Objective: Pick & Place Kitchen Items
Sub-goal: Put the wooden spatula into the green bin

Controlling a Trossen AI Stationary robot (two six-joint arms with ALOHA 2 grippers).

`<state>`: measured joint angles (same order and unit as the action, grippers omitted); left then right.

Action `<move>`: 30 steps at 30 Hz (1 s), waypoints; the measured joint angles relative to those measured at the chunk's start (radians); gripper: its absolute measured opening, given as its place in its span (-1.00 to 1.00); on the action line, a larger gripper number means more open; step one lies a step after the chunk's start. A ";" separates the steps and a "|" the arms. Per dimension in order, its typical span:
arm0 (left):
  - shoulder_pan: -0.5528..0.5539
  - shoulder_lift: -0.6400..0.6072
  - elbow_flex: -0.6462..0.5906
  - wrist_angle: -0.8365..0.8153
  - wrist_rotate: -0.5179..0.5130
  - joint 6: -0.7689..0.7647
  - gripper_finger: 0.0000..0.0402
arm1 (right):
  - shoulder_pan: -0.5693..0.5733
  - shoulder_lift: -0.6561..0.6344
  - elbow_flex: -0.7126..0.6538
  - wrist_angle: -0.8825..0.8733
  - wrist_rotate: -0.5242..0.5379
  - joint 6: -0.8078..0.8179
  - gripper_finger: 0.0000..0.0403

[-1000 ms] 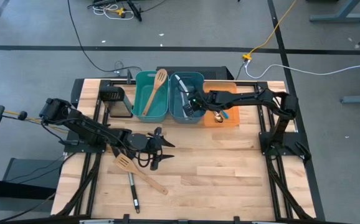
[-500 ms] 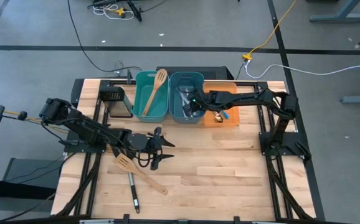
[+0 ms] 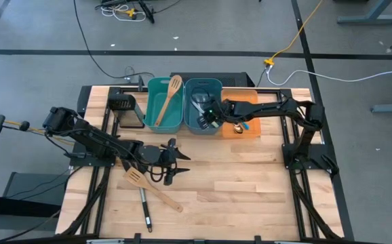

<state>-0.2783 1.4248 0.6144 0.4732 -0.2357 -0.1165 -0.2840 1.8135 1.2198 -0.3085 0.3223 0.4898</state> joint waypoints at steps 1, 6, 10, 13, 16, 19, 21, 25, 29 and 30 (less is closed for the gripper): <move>0.000 0.000 0.000 0.000 0.000 -0.002 0.05 | 0.000 -0.006 0.000 0.003 -0.003 -0.009 -0.45; 0.000 0.000 0.000 -0.003 0.000 -0.003 0.05 | 0.002 -0.067 0.000 0.015 -0.047 -0.028 -0.53; 0.000 0.000 0.000 -0.010 0.000 -0.022 0.05 | 0.022 -0.122 0.000 0.015 -0.087 -0.036 -0.59; -0.001 0.000 0.000 -0.019 0.000 -0.030 0.05 | 0.048 -0.144 0.001 0.021 -0.174 -0.036 -0.63; -0.001 0.000 0.000 -0.023 0.043 -0.054 0.05 | 0.082 -0.146 0.001 0.022 -0.256 -0.044 -0.65; -0.001 0.000 0.000 -0.023 0.149 -0.086 0.05 | 0.120 -0.148 0.001 0.021 -0.322 -0.065 -0.66; -0.008 0.000 0.000 -0.022 0.231 -0.108 0.05 | 0.143 -0.148 0.001 0.016 -0.369 -0.065 -0.66; -0.061 0.000 0.000 -0.027 0.310 -0.112 0.05 | 0.190 -0.148 0.001 0.016 -0.456 -0.064 -0.66; -0.148 0.000 0.000 -0.072 0.318 -0.155 0.05 | 0.241 -0.148 0.001 -0.002 -0.480 -0.065 -0.66; -0.169 0.000 0.000 -0.084 0.318 -0.169 0.05 | 0.254 -0.148 0.001 -0.006 -0.480 -0.070 -0.66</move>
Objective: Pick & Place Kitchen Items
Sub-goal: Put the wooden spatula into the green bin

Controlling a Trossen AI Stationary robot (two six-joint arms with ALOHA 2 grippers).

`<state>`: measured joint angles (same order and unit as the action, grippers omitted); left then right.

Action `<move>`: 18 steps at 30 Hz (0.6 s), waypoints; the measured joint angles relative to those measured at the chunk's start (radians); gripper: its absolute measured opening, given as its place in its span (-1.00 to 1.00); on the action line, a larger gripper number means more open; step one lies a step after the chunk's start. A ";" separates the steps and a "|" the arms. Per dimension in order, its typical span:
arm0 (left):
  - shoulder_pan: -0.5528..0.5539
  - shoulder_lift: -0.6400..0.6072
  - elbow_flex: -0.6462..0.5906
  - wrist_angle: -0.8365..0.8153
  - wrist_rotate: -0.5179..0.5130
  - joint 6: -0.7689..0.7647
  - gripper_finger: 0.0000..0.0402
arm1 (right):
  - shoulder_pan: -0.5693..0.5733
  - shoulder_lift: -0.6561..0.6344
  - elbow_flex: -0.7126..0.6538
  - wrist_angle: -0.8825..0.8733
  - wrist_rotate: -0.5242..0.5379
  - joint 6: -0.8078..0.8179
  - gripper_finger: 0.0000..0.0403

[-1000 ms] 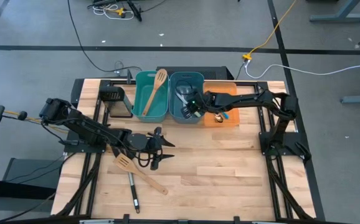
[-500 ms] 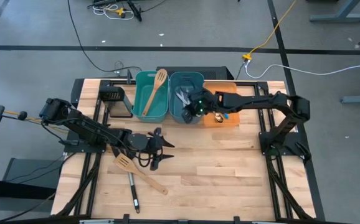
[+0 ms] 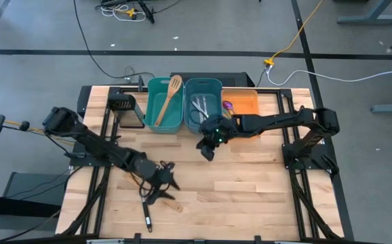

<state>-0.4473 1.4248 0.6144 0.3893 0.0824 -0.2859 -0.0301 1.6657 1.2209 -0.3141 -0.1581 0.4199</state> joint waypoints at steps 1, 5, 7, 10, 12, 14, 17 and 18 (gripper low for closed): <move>-0.019 0.000 0.000 -0.009 0.000 -0.022 0.05 | 0.012 0.000 0.000 -0.003 0.000 -0.007 -0.66; -0.080 0.000 0.000 -0.098 -0.001 -0.134 0.05 | 0.054 0.000 0.000 -0.016 0.000 -0.011 -0.66; -0.105 0.000 0.000 -0.144 -0.015 -0.194 0.05 | 0.072 0.000 0.000 -0.017 0.001 -0.010 -0.66; -0.137 0.000 0.000 -0.191 -0.048 -0.247 0.05 | 0.094 0.000 0.000 -0.017 0.008 -0.011 -0.66; -0.150 0.000 0.000 -0.223 -0.053 -0.282 0.05 | 0.106 0.000 0.000 -0.017 0.009 -0.011 -0.66; -0.161 0.000 0.009 -0.278 -0.054 -0.313 0.05 | 0.117 0.000 0.000 -0.018 0.009 -0.011 -0.66; -0.180 0.000 0.064 -0.442 -0.060 -0.345 0.05 | 0.131 0.000 0.000 -0.018 0.011 -0.014 -0.66; -0.187 0.000 0.091 -0.518 -0.069 -0.355 0.05 | 0.134 0.000 0.000 -0.019 0.012 -0.014 -0.66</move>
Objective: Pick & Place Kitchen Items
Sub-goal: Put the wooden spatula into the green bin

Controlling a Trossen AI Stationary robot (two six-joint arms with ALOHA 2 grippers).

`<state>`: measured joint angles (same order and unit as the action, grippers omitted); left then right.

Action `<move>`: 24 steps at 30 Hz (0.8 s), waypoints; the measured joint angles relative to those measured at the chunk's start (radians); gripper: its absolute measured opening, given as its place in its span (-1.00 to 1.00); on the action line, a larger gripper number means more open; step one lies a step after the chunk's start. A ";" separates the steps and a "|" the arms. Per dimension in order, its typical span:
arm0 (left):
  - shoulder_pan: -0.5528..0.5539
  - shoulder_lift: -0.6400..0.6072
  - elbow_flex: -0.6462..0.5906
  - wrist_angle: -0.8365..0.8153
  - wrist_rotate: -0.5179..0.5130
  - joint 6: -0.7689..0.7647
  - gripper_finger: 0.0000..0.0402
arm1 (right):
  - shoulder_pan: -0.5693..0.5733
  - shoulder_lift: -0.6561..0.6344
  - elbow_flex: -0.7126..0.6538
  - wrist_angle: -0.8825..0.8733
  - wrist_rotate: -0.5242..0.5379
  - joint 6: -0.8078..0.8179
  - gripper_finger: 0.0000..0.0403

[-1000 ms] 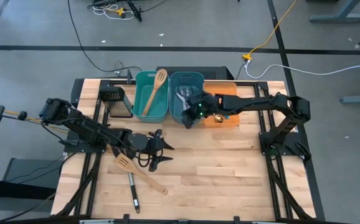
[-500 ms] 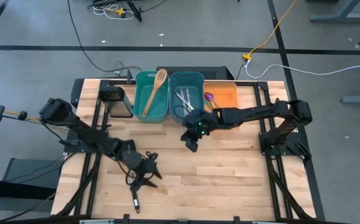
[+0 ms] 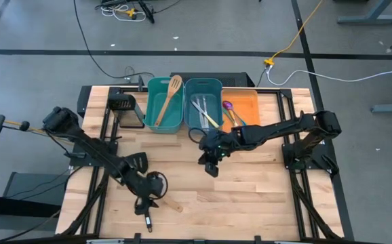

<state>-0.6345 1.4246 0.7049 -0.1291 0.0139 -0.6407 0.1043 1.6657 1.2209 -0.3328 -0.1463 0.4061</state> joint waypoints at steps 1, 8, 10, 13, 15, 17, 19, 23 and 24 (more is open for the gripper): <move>-0.007 0.000 0.030 -0.088 -0.014 -0.003 0.05 | 0.003 0.000 0.000 0.000 0.000 0.000 -0.66; -0.066 0.000 0.232 -0.582 -0.155 0.004 0.05 | 0.019 0.000 0.000 -0.001 0.062 -0.001 -0.66; -0.082 0.000 0.247 -0.606 -0.179 0.050 0.05 | 0.019 0.000 0.000 -0.001 0.061 -0.001 -0.66; -0.095 0.011 0.247 -0.606 -0.180 0.126 0.05 | 0.018 0.000 0.000 -0.002 0.065 -0.005 -0.66; -0.095 0.029 0.246 -0.607 -0.174 0.153 0.05 | 0.018 0.000 0.000 -0.002 0.077 -0.005 -0.66; -0.089 0.042 0.246 -0.604 -0.175 0.155 0.05 | 0.018 0.000 0.000 -0.002 0.086 -0.005 -0.66; -0.081 0.060 0.246 -0.607 -0.175 0.155 0.05 | 0.018 0.000 0.000 -0.002 0.086 -0.005 -0.66; -0.062 0.098 0.246 -0.608 -0.152 0.156 0.05 | 0.018 0.000 0.000 -0.002 0.086 -0.005 -0.66; -0.059 0.110 0.246 -0.608 -0.139 0.161 0.05 | 0.018 0.000 0.000 -0.001 0.086 -0.005 -0.66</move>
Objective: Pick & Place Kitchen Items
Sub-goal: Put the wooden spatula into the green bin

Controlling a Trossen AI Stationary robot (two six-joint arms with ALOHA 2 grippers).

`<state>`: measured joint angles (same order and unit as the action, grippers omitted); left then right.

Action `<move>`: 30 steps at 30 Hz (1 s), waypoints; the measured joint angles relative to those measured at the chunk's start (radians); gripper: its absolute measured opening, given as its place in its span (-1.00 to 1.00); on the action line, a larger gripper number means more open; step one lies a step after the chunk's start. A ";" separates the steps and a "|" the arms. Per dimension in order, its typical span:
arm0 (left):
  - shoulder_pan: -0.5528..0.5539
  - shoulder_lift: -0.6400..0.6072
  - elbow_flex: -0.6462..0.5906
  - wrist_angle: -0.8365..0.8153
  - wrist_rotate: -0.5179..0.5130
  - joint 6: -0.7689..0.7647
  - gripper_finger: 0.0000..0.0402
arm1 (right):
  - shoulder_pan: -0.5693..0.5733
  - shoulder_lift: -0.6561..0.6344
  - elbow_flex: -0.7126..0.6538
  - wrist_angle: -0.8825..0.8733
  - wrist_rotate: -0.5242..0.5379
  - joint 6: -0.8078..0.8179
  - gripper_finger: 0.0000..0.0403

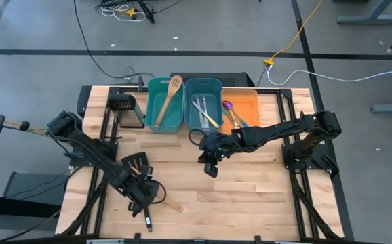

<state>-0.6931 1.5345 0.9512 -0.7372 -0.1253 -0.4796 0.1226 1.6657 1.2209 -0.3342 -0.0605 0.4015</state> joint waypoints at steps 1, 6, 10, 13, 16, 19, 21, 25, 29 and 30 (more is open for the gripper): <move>0.004 0.010 0.000 0.000 0.011 0.009 0.05 | 0.000 0.000 0.000 0.000 0.000 0.000 -0.66; 0.015 0.036 0.000 -0.001 0.025 0.020 0.05 | 0.002 0.000 0.000 0.001 0.000 0.000 -0.66; 0.023 0.038 -0.008 0.004 0.023 0.021 0.05 | 0.007 0.000 0.000 0.001 0.001 0.001 -0.66; 0.034 0.038 -0.017 -0.004 0.023 0.020 0.05 | 0.013 0.000 0.000 0.001 0.001 0.000 -0.66; 0.039 0.038 -0.037 0.009 0.027 0.021 0.05 | 0.016 0.000 0.000 0.001 0.001 0.000 -0.66; 0.049 0.038 -0.054 0.026 0.033 0.021 0.05 | 0.016 0.000 0.000 0.002 0.001 0.000 -0.66; 0.054 0.038 -0.059 0.024 0.043 0.020 0.05 | 0.016 0.000 0.000 0.002 0.001 0.000 -0.66; 0.061 0.038 -0.059 0.048 0.031 0.029 0.05 | 0.016 0.000 0.000 0.003 0.001 0.000 -0.66; 0.064 0.042 -0.059 0.054 0.025 0.032 0.05 | 0.016 0.000 0.000 0.003 0.001 0.000 -0.66; 0.064 0.048 -0.059 0.056 0.025 0.038 0.05 | 0.016 0.000 0.000 0.003 0.001 0.000 -0.66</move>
<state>-0.6291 1.5829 0.8921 -0.6808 -0.1007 -0.4411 0.1390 1.6657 1.2209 -0.3309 -0.0597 0.4015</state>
